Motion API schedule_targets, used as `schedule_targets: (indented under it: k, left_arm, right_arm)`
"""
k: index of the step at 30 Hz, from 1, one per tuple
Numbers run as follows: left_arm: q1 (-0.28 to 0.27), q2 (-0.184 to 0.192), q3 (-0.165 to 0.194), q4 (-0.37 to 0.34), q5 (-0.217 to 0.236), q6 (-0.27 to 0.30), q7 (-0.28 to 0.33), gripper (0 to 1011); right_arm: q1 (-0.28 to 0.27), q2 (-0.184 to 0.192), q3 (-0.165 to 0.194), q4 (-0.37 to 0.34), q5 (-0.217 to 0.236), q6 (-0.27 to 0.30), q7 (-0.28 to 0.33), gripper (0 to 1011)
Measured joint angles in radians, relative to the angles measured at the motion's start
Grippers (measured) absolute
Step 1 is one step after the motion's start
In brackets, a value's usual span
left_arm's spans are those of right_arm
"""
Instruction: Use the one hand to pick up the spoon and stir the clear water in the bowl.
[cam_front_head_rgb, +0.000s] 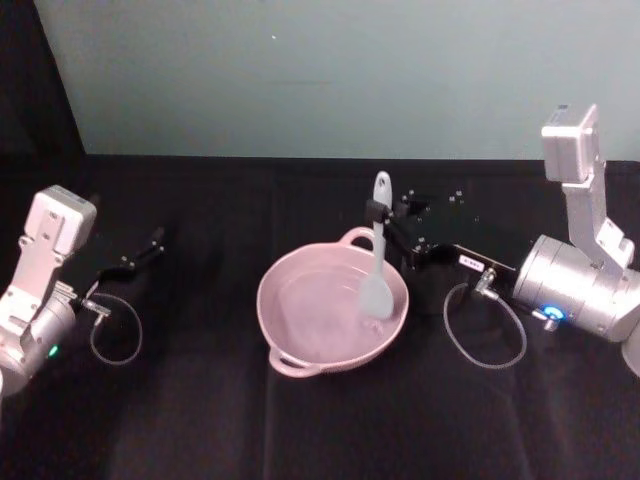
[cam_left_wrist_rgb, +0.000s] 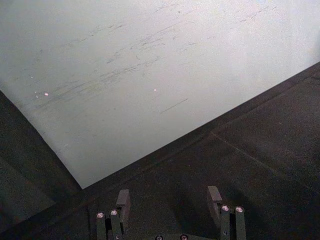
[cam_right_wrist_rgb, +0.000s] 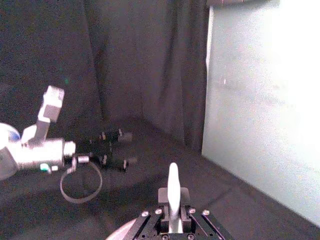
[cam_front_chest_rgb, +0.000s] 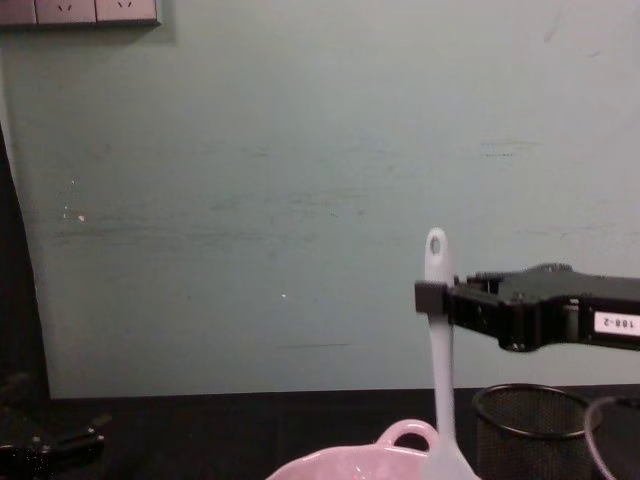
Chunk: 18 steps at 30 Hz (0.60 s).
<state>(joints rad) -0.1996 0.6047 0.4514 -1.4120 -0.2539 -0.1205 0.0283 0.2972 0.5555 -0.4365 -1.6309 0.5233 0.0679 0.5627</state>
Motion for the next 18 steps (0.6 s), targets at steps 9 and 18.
schedule_targets:
  k: [9, 18]
  left_arm:
    - [0.0, 0.0, 0.0, 0.0, 0.0, 0.0, 0.0, 1011]
    - [0.0, 0.0, 0.0, 0.0, 0.0, 0.0, 0.0, 1011]
  right_arm:
    - [0.012, -0.081, -0.013, 0.11, 0.021, -0.153, 0.029, 136]
    - [0.029, -0.111, -0.047, 0.182, -0.016, -0.184, 0.05, 136]
